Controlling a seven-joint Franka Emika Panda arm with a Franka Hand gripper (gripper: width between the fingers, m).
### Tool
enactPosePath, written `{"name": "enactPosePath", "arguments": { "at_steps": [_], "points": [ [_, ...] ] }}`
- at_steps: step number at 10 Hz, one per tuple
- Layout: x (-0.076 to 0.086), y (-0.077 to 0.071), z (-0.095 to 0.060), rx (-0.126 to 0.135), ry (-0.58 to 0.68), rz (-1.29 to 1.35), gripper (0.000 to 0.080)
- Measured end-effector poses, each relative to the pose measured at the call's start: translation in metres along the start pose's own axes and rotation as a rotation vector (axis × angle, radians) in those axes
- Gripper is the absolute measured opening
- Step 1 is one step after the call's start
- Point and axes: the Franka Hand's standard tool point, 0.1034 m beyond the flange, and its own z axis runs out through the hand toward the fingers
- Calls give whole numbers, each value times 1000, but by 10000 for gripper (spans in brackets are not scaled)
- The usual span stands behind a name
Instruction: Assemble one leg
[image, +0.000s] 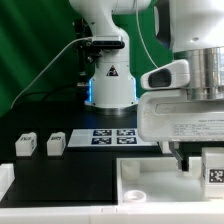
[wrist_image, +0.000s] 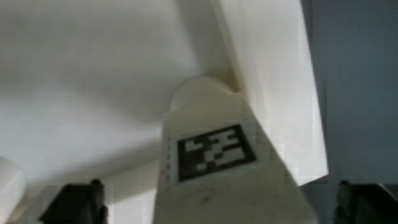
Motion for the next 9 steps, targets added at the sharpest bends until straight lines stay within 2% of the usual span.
{"name": "enactPosePath", "arguments": {
  "at_steps": [1,2,3,4,5,6,9],
  "points": [
    [0,1,1,0,-1,15,649],
    [0,2,1,0,-1,14,537],
    [0,1,1,1,-2,37,537],
    [-1,1,2,2,-4,149,368],
    [-1,1,2,5,-5,271,290],
    [-1,2,2,5,-6,313,290],
    [0,4,3,17,-19,746,290]
  ]
}}
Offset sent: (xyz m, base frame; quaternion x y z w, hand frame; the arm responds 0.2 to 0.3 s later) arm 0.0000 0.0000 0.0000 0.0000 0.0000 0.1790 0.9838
